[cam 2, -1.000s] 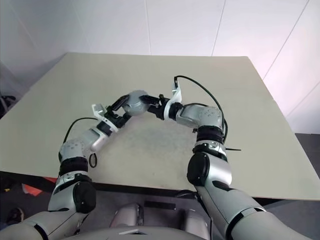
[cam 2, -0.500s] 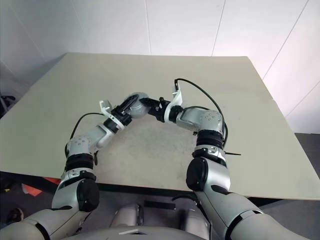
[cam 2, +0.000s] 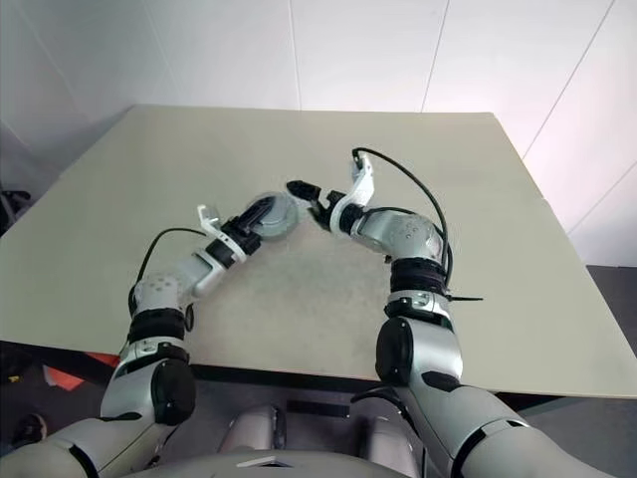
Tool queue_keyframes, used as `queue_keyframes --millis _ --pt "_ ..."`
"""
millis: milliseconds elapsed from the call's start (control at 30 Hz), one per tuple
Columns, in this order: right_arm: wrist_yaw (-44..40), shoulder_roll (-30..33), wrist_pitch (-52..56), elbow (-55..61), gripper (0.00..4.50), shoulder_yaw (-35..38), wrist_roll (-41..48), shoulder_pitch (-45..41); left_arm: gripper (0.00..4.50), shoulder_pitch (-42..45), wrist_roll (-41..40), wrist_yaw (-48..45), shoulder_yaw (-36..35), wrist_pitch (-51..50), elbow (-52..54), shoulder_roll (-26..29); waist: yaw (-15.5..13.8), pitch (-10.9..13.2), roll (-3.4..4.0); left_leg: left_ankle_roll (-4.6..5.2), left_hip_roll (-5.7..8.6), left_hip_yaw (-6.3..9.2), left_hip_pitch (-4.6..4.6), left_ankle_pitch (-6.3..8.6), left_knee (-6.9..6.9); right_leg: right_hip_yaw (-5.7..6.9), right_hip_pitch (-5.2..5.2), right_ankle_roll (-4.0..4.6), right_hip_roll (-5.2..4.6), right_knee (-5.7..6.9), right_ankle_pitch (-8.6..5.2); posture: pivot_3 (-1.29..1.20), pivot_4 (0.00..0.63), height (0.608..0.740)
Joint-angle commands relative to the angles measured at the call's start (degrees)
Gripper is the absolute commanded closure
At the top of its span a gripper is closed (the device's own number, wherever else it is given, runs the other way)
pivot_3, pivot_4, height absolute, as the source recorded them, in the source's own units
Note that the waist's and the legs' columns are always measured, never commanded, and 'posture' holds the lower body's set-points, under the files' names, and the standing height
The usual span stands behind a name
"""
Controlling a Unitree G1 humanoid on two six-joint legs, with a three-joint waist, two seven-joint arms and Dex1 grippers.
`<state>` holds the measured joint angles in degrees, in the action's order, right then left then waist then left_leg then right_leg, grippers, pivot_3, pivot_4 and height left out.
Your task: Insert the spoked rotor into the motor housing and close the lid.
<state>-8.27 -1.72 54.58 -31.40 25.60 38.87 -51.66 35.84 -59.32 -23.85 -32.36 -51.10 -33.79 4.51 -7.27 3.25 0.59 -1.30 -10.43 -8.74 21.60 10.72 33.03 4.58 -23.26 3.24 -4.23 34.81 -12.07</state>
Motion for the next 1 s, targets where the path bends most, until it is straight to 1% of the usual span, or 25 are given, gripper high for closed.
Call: queue_keyframes --millis 33,133,200,267,367,533,667,733,767,867,1000 --pt "1.3 1.0 -7.7 -2.5 0.03 -0.3 -2.8 -1.1 2.27 1.7 0.7 -0.4 -2.0 5.9 0.7 1.7 0.1 0.0 0.00 0.00 0.00 0.00 0.00 0.00 0.00 0.00 0.00 0.00 0.00 0.00 0.00 0.00 0.000 0.740" --pt "0.1 1.9 -9.2 -4.3 0.03 -0.1 -2.8 -1.2 2.27 2.8 3.8 3.7 -5.9 17.1 -3.5 4.7 0.5 0.0 0.00 0.00 0.00 0.00 -0.04 0.00 0.00 0.00 0.01 0.00 0.01 0.01 0.00 0.00 0.000 0.740" --pt "-0.6 2.0 -8.8 -5.0 0.03 -0.5 -2.6 -1.1 2.27 3.5 4.7 5.7 -8.9 22.6 -7.6 8.5 1.1 0.0 -0.01 -0.01 -0.01 0.04 -0.06 0.00 0.00 0.00 0.01 -0.01 0.04 0.01 0.01 0.00 0.000 0.740" --pt "-1.0 1.9 -9.2 -5.4 0.03 -1.2 -3.0 -0.9 2.27 4.1 5.6 6.4 -10.2 25.9 -10.9 11.3 1.7 0.1 -0.11 -0.02 -0.05 0.10 -0.06 -0.01 0.00 0.00 0.00 -0.01 0.10 0.01 0.00 0.00 0.000 0.740" --pt "-1.4 1.2 -10.0 -6.3 0.03 -2.1 -3.8 -1.0 2.27 4.7 6.6 7.4 -12.3 30.2 -15.0 14.5 1.6 0.1 -0.26 -0.01 -0.02 0.13 -0.02 -0.01 0.00 0.00 0.00 -0.02 0.09 -0.01 0.01 0.00 0.000 0.740" --pt "-2.1 1.0 -10.2 -7.3 0.03 -3.0 -4.3 -1.3 2.27 5.2 7.6 6.7 -12.6 33.0 -17.8 15.7 0.5 0.2 -0.43 -0.01 0.03 0.12 -0.02 -0.01 0.05 0.02 0.09 -0.01 0.01 0.02 0.01 0.00 0.000 0.740" --pt "-2.1 1.4 -10.2 -9.2 0.00 -2.8 -4.3 -1.9 1.07 4.8 9.2 6.1 -11.2 33.3 -17.9 15.2 0.0 0.3 -0.58 -0.01 -0.01 0.12 -0.11 -0.01 0.15 0.02 0.18 -0.01 0.01 0.11 0.02 0.00 0.000 0.740" --pt "-2.6 1.6 -9.5 -9.6 0.00 -2.8 -4.2 -2.1 0.28 5.1 10.0 7.4 -11.2 33.9 -19.1 15.5 0.0 0.3 -0.58 -0.03 -0.02 0.10 -0.29 -0.02 0.15 0.00 0.32 0.00 0.01 0.17 0.02 0.00 0.000 0.740" --pt "-3.0 1.6 -9.1 -9.8 0.00 -2.9 -4.1 -2.2 0.02 5.2 10.3 7.7 -11.3 34.2 -19.7 15.7 0.0 0.3 -0.57 -0.06 -0.03 0.10 -0.37 -0.03 0.15 0.00 0.36 0.00 0.01 0.22 0.01 0.00 0.000 0.740" --pt "-4.3 2.0 -7.8 -11.6 0.00 -4.3 -5.2 -2.1 0.02 5.6 11.4 6.6 -11.3 35.4 -20.2 16.8 0.1 0.3 -0.57 -0.16 -0.05 0.10 -0.53 -0.09 0.14 -0.02 0.41 0.02 0.01 0.37 -0.01 0.00 0.000 0.740" --pt "-7.7 2.5 -6.0 -14.1 0.00 -7.0 -6.9 -1.7 0.02 6.8 12.6 5.2 -11.9 37.5 -21.7 20.2 0.3 0.3 -0.58 -0.22 -0.08 0.10 -0.59 -0.12 0.15 -0.02 0.39 0.09 0.02 0.42 -0.05 0.00 0.000 0.740"
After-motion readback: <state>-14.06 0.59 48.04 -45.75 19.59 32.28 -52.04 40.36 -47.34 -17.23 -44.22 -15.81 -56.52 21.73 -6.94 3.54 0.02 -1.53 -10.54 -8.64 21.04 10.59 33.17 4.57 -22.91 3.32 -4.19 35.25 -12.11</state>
